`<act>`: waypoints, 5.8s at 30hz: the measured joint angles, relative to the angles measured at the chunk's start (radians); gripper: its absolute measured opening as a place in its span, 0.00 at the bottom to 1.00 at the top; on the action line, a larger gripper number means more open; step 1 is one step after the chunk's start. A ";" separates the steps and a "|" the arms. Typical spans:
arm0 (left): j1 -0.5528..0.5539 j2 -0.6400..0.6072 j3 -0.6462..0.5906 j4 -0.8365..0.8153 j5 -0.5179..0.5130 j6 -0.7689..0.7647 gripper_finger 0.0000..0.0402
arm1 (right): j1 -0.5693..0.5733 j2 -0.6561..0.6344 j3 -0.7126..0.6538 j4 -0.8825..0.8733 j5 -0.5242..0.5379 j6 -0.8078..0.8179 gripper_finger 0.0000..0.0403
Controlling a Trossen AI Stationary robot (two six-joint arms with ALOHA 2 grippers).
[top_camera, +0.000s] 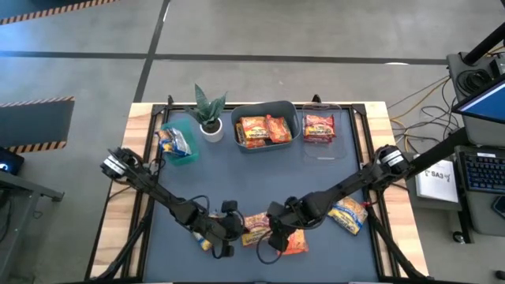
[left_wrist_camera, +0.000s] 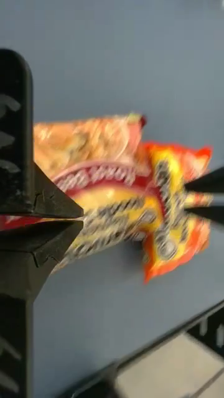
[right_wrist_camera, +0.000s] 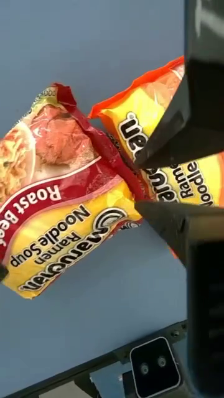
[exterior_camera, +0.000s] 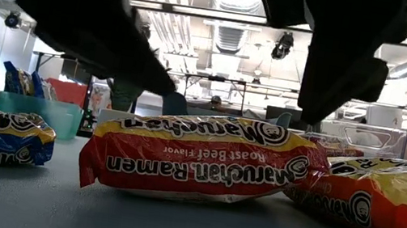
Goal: Sort Maruchan noodles
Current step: Put the red noodle pack into the transparent bin
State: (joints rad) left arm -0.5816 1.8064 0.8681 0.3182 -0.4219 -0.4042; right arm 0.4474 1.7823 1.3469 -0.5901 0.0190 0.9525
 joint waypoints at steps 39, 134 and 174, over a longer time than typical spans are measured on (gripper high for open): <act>0.001 -0.027 -0.001 -0.233 -0.188 -0.040 0.00 | -0.025 -0.001 -0.035 0.131 -0.001 0.039 0.69; 0.003 -0.024 -0.074 -0.190 -0.252 -0.159 0.00 | -0.062 0.006 -0.256 0.575 0.187 0.358 0.17; -0.053 -0.444 -0.041 -0.406 -0.825 0.103 0.00 | -0.100 -0.329 -0.255 0.316 0.357 0.032 0.02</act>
State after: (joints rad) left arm -0.6350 1.3624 0.8272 -0.0881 -1.2473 -0.3009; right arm 0.3471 1.4531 1.0920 -0.2746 0.3760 0.9840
